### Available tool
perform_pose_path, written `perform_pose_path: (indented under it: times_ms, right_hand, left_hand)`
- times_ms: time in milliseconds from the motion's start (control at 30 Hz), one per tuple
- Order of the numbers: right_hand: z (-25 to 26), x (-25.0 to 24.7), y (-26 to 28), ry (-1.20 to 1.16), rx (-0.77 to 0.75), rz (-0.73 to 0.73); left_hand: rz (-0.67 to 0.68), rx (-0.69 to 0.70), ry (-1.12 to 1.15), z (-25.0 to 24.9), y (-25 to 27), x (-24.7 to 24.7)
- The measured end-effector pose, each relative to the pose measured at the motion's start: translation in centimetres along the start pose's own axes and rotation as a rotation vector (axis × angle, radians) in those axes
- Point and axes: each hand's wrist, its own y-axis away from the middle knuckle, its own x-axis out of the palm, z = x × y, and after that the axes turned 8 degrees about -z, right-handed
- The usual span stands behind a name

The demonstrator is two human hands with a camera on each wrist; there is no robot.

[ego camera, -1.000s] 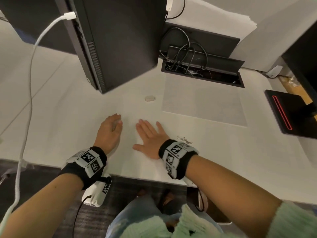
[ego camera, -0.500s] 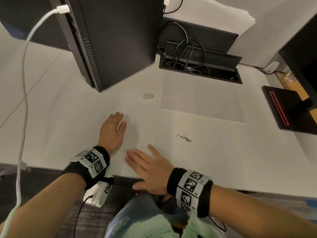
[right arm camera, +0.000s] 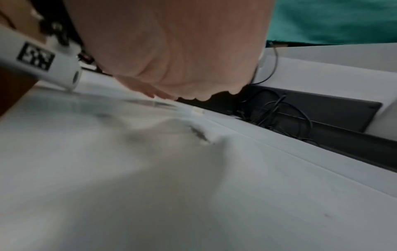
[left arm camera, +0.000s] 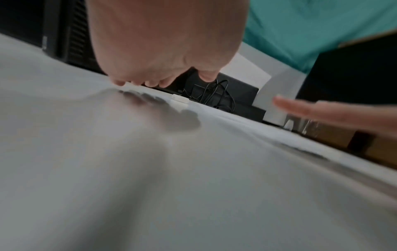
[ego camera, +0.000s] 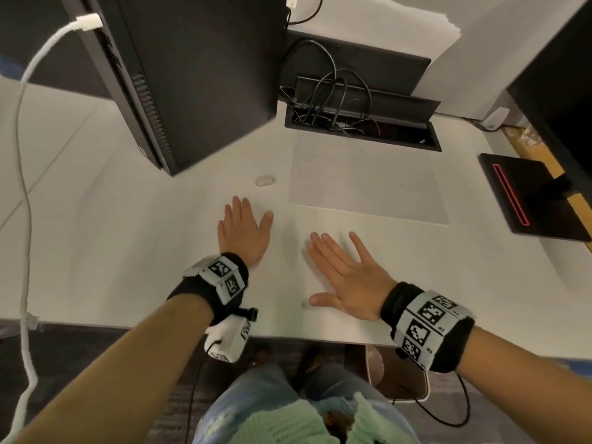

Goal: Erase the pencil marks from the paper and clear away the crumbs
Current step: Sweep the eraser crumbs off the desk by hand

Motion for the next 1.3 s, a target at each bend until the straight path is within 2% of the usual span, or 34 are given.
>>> perform_pose_path:
  times_ms: [100, 200, 500, 667, 867, 1000, 1133, 1300]
  right_hand:
    - [-1.1, -1.2, -0.1, -0.107, 0.098, -0.007]
    - [-3.4, -1.1, 0.1, -0.213, 0.236, -0.013]
    - [-8.2, 1.4, 3.1, -0.431, 0.418, -0.047]
    - [-9.2, 2.6, 4.3, -0.542, 0.390, -0.048]
    - [-10.1, 2.5, 3.1, -0.557, 0.327, 0.032]
    - [-10.4, 1.1, 0.3, -0.519, 0.283, 0.065]
    - [-9.7, -0.1, -1.9, -0.572, 0.254, 0.072]
    - [-9.3, -1.1, -3.3, -0.654, 0.238, 0.082]
  left_hand:
    - [0.079, -0.047, -0.129, -0.6, -1.4, -0.1]
    - [0.152, -0.010, -0.210, -1.9, -2.1, 0.5]
    - [0.477, 0.318, -0.336, -4.8, 0.5, 3.3]
    - [0.531, 0.339, -0.289, -5.5, 3.6, 5.0]
    - [0.342, 0.164, -0.152, -4.9, 2.6, 4.6]
    - [0.310, 0.138, -0.159, -5.1, 2.7, 4.6]
    - [0.394, 0.159, -0.158, -6.0, 3.9, 4.7]
    - [0.566, 0.268, -0.128, -7.4, 6.6, 5.7]
